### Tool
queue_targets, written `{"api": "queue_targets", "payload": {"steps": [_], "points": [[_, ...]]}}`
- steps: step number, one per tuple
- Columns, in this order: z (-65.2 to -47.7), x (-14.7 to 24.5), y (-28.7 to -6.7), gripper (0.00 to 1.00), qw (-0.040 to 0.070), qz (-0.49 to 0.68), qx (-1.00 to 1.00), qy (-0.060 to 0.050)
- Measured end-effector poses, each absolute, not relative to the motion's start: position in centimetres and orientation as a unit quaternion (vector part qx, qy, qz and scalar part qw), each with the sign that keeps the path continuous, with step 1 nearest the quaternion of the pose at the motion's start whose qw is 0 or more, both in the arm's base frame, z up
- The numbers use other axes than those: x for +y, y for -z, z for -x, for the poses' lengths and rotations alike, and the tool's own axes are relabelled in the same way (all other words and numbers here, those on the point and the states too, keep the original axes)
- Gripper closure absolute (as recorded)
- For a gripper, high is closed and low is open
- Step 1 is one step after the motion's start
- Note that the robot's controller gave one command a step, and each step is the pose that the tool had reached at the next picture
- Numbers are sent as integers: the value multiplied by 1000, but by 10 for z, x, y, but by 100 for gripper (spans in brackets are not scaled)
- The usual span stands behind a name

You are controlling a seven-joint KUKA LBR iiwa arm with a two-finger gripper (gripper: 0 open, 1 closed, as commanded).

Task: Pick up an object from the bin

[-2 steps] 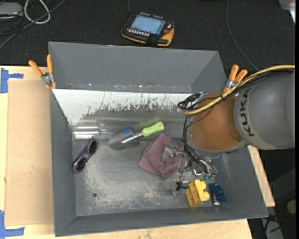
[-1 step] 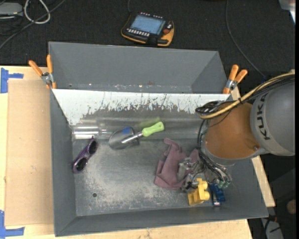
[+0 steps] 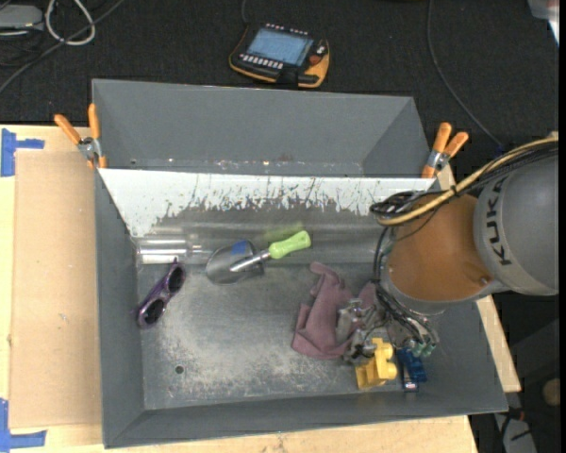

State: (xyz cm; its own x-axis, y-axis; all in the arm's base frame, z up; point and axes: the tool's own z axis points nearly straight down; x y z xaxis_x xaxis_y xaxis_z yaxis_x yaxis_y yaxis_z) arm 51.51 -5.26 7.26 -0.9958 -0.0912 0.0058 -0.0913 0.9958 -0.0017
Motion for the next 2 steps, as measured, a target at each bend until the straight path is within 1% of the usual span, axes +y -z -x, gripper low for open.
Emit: {"api": "queue_targets", "payload": {"steps": [1,2], "points": [[-517,-53,-71,100,4,-42,-999,0],[-513,-53,-70,100,1,-41,-999,0]]}}
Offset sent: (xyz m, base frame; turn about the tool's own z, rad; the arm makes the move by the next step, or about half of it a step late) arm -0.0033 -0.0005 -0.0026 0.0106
